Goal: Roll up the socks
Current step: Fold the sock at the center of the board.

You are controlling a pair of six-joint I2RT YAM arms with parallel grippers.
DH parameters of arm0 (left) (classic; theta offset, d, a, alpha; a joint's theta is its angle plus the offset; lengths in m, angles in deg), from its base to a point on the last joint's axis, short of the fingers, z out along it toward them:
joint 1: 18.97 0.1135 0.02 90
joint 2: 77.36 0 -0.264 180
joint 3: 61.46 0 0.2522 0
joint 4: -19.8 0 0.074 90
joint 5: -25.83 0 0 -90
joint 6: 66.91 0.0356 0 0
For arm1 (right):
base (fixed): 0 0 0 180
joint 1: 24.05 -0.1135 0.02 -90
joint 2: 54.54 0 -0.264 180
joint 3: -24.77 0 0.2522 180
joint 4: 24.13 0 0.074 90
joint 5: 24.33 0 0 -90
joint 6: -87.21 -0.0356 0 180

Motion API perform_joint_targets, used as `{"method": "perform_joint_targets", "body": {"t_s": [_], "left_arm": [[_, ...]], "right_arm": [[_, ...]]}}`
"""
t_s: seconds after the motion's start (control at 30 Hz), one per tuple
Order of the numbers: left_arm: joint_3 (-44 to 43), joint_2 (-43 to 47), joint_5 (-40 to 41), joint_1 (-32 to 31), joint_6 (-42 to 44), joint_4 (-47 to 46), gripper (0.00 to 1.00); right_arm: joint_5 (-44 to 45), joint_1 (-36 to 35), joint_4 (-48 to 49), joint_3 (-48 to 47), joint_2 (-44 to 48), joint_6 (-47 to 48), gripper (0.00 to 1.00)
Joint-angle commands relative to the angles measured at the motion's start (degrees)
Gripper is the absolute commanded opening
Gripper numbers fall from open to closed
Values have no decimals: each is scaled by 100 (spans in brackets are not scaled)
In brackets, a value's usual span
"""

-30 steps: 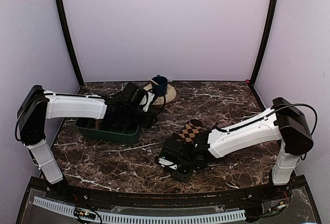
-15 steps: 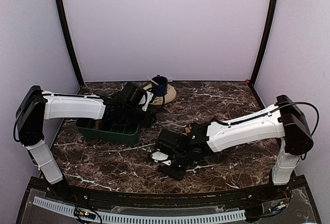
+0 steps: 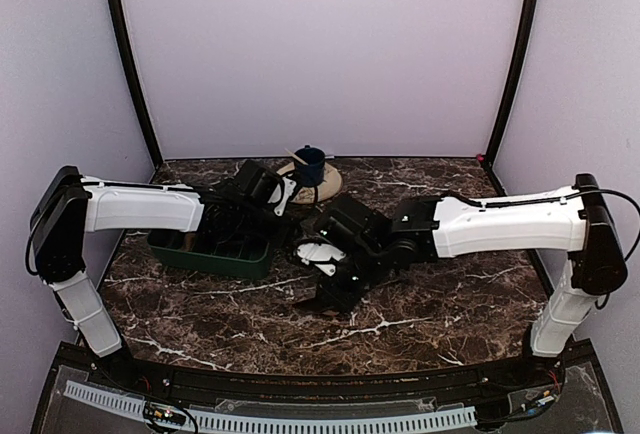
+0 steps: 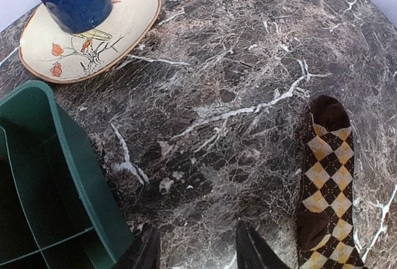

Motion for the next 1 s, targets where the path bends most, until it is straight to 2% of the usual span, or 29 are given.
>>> {"method": "perform_joint_targets", "body": {"t_s": [0.0,0.27,0.77,0.97], "left_arm": [[74,195,8,22,10,-68,44],[65,127,-73,19,14,-95,44],[61,-1,-421,21,64,-274,44],[56,-27,-616,10,92,-330,44]], "right_arm": [[193,359,344,123,286,-218,0],[529,1082,599,422,541,-342,0],[1453,1668,510,706,913,-574,0],[1506,1880,516,816,879,-608,0]]}}
